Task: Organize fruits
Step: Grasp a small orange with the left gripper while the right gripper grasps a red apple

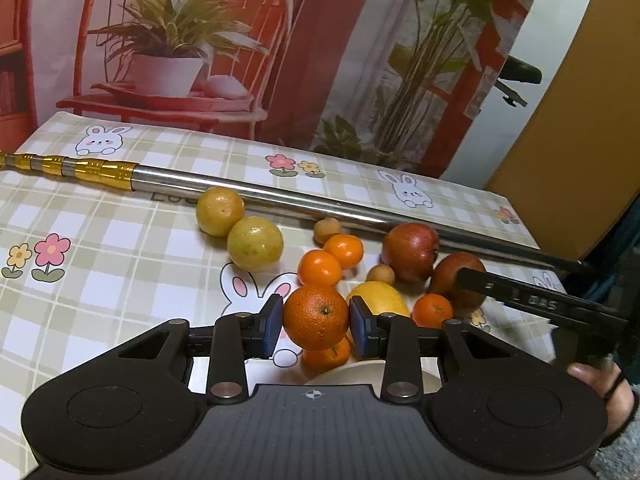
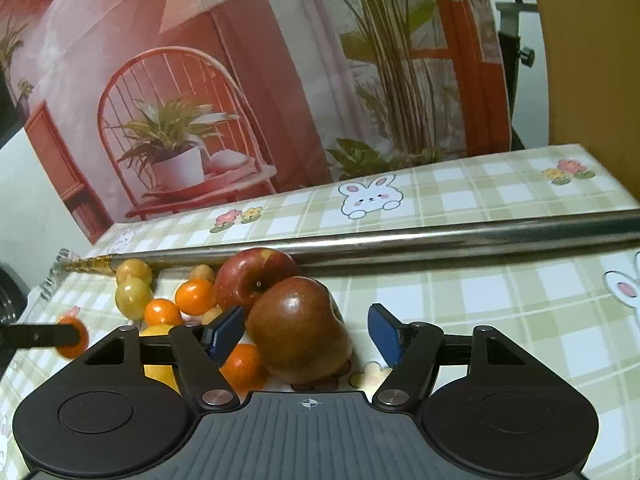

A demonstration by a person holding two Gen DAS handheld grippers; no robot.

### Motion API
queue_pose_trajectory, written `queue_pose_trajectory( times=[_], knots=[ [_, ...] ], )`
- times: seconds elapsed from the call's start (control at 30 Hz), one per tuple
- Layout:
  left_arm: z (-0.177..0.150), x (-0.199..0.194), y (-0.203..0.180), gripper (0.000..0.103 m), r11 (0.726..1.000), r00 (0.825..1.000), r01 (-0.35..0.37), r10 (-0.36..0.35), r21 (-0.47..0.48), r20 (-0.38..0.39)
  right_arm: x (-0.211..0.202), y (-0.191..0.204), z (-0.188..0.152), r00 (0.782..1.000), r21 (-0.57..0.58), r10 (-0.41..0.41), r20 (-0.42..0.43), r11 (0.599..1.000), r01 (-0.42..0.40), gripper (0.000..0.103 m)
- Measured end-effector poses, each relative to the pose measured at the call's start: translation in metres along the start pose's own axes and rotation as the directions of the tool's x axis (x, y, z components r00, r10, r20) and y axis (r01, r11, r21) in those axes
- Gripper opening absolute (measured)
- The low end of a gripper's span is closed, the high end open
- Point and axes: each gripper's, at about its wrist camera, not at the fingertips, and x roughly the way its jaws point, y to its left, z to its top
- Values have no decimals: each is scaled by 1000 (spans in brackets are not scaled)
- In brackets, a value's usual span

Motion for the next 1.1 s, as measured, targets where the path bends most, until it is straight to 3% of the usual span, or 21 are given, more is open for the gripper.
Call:
queue_pose_trajectory(
  times=[0.1, 0.23, 0.77, 0.93, 1.1],
  knots=[
    [-1, -1, -1, 38, 1000, 1000, 4, -4, 3, -2, 10, 4, 1, 1000, -12, 8, -23, 1000, -8, 65],
    [-5, -3, 0, 38, 1000, 1000, 6, -6, 2, -2, 15, 10, 3, 999, -59, -11, -41, 998, 8, 56],
    [-13, -12, -1, 38, 1000, 1000, 27, -27, -9, -1, -33, 8, -1, 990, -290, -141, -17, 948, 130, 34],
    [-15, -17, -1, 38, 1000, 1000, 28, -28, -8, 3, -38, 15, 0, 993, -304, -111, -39, 948, 94, 26],
    [-16, -19, 2, 38, 1000, 1000, 27, -26, -15, 2, -37, 33, -2, 996, -313, -61, -67, 949, 37, 26]
  ],
)
